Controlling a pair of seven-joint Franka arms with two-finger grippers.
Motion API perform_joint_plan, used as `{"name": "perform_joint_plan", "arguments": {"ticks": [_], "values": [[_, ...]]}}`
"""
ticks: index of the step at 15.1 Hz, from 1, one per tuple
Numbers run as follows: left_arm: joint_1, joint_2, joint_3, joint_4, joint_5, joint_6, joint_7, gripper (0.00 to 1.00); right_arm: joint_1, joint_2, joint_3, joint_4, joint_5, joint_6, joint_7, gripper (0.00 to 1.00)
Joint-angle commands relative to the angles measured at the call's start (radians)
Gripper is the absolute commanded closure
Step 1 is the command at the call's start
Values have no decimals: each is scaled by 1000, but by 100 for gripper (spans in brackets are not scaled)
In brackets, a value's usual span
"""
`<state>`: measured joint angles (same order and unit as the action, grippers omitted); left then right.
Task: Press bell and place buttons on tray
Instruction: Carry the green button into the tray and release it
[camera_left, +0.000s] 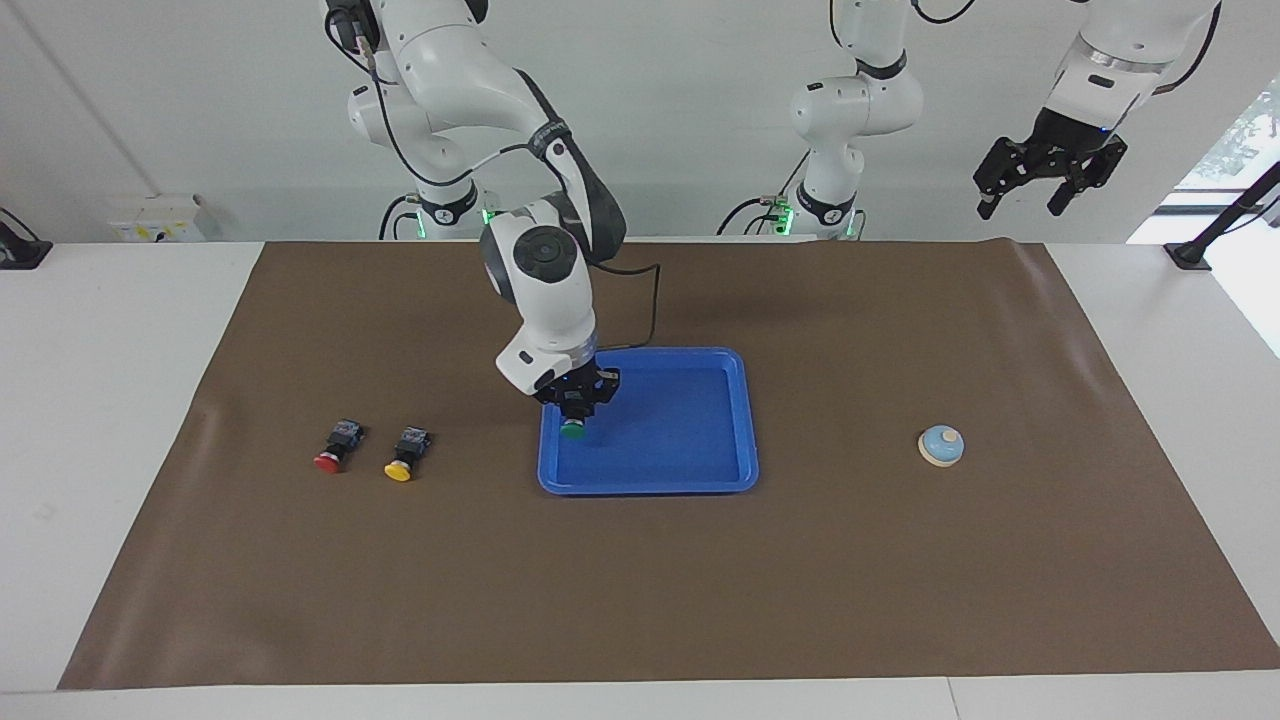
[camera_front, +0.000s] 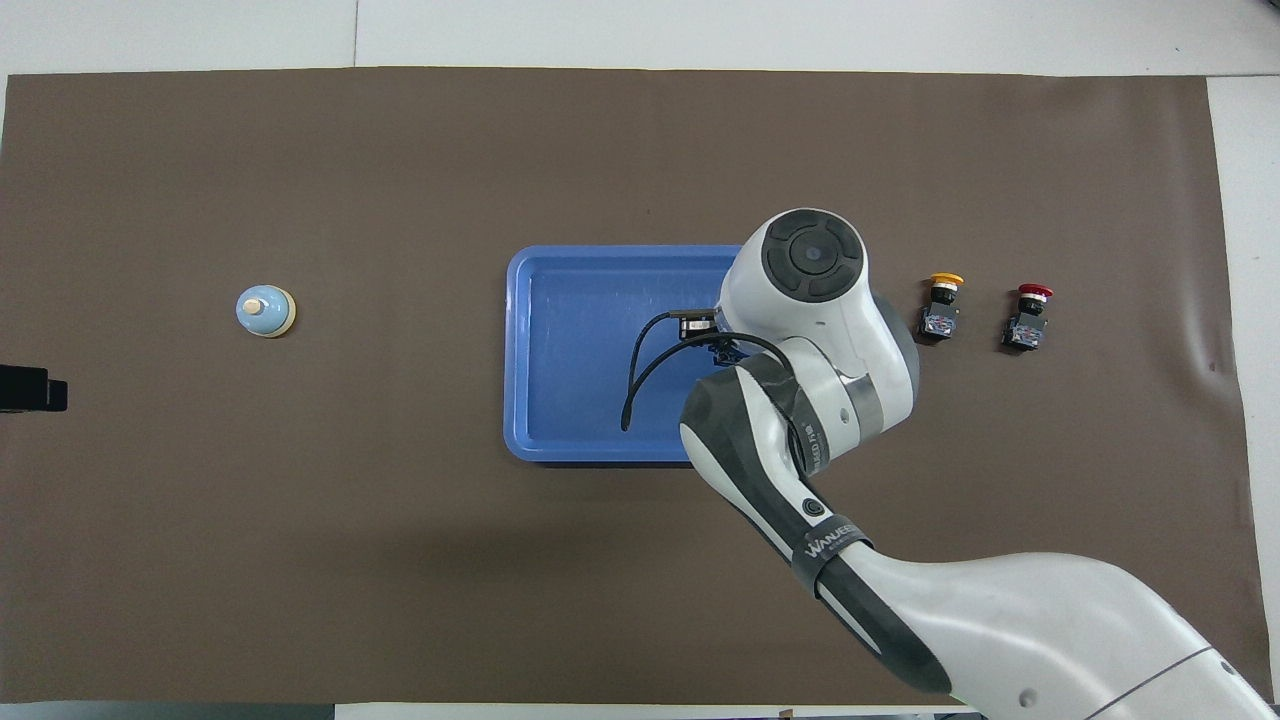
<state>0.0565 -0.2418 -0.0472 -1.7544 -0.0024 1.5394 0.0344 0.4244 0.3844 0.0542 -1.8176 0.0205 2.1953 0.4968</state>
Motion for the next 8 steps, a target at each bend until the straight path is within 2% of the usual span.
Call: {"name": "perform_joint_plan", "arguments": {"ticks": [1, 3, 6, 7, 8], "values": [[-1, -10, 3, 1, -7, -15, 5, 0, 20, 21, -4, -15, 13, 41, 28, 100], [-1, -10, 3, 1, -7, -15, 5, 0, 25, 28, -4, -60, 12, 114, 29, 100], [-1, -10, 3, 1, -7, -13, 5, 0, 25, 22, -4, -106, 12, 161, 31, 100], [-1, -10, 3, 1, -7, -13, 5, 0, 25, 21, -4, -115, 12, 167, 32, 86], [-1, -10, 3, 1, -7, -13, 5, 0, 27, 19, -4, -120, 12, 169, 43, 79]]}}
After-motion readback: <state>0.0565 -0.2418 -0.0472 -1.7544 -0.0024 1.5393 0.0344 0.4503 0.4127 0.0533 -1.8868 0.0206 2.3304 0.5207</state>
